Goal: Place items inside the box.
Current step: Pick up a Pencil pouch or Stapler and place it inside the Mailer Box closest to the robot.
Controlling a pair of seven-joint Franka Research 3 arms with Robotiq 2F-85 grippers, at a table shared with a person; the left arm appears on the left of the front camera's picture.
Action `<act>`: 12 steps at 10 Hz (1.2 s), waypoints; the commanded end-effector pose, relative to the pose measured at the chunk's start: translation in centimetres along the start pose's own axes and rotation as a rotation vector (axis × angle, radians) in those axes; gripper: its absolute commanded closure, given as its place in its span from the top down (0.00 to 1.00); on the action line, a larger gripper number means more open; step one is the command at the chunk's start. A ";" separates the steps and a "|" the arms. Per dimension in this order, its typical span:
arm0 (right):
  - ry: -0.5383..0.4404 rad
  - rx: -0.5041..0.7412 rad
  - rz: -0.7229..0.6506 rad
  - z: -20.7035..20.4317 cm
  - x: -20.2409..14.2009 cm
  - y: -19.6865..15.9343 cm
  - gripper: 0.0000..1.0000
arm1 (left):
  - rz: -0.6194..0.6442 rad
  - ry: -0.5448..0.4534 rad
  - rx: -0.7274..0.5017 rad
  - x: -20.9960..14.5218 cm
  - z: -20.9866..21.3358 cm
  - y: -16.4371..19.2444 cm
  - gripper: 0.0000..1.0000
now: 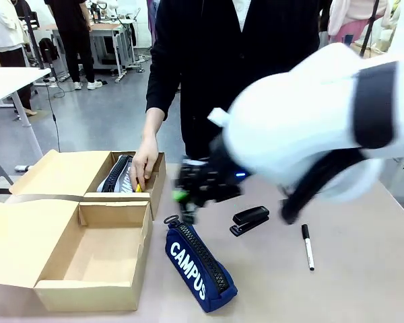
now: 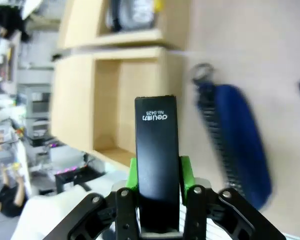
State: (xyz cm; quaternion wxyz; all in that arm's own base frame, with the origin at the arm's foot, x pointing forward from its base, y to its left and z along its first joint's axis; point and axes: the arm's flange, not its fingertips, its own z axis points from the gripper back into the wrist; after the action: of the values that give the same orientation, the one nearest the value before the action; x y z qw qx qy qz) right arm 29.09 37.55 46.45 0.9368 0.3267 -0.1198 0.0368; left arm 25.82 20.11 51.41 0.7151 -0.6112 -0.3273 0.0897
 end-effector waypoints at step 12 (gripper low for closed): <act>0.078 -0.033 -0.125 -9.6 -1.4 8.6 0.37 | -0.020 -0.010 -0.021 0.0 -0.1 -0.1 1.00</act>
State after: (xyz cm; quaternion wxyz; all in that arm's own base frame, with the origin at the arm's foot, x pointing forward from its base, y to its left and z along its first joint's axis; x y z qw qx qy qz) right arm 27.48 47.42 44.44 0.9477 0.3136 -0.0588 0.0046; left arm 25.83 20.17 51.39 0.7150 -0.6111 -0.3273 0.0904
